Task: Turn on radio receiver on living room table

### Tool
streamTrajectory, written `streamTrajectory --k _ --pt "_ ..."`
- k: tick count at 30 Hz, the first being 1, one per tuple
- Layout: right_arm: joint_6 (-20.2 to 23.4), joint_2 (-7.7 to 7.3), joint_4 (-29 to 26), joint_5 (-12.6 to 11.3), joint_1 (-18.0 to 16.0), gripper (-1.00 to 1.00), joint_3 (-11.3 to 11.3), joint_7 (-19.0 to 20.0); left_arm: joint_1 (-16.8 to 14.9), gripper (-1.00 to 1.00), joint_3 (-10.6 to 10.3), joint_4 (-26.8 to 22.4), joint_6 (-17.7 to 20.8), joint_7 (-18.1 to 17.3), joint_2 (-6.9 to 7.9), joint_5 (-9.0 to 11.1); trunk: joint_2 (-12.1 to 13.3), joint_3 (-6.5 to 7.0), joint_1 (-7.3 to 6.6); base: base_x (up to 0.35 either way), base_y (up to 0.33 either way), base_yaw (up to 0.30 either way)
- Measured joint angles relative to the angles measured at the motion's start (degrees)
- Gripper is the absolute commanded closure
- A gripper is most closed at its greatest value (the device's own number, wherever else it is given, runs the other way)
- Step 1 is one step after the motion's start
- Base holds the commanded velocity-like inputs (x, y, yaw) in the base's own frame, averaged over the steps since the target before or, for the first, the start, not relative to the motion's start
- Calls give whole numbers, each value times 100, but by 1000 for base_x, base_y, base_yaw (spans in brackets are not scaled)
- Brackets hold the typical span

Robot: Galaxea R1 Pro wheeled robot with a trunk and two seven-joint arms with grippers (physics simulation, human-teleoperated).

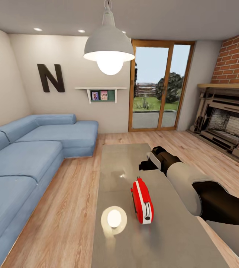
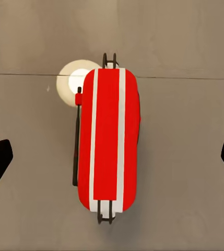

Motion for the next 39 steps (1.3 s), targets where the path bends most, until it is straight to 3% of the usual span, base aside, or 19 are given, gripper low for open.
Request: streamTrajectory --k 11,22,36,39 --pt "-216 0 1 2 0 -100 0 0 0 -100 1 -1 -15 4 3 4 -441 -198 242 0 0 0" --pt "-217 -2 6 -14 0 -100 0 0 0 -100 1 3 -7 -14 3 -6 -443 -198 242 0 0 0" --pt "-327 -25 202 -55 0 -100 0 8 0 -100 1 3 -15 -6 7 9 -1003 -449 549 0 0 0" --pt "-350 -26 210 -60 0 -100 -2 154 0 -100 1 3 -11 -6 7 9 -1004 -449 550 0 0 0"
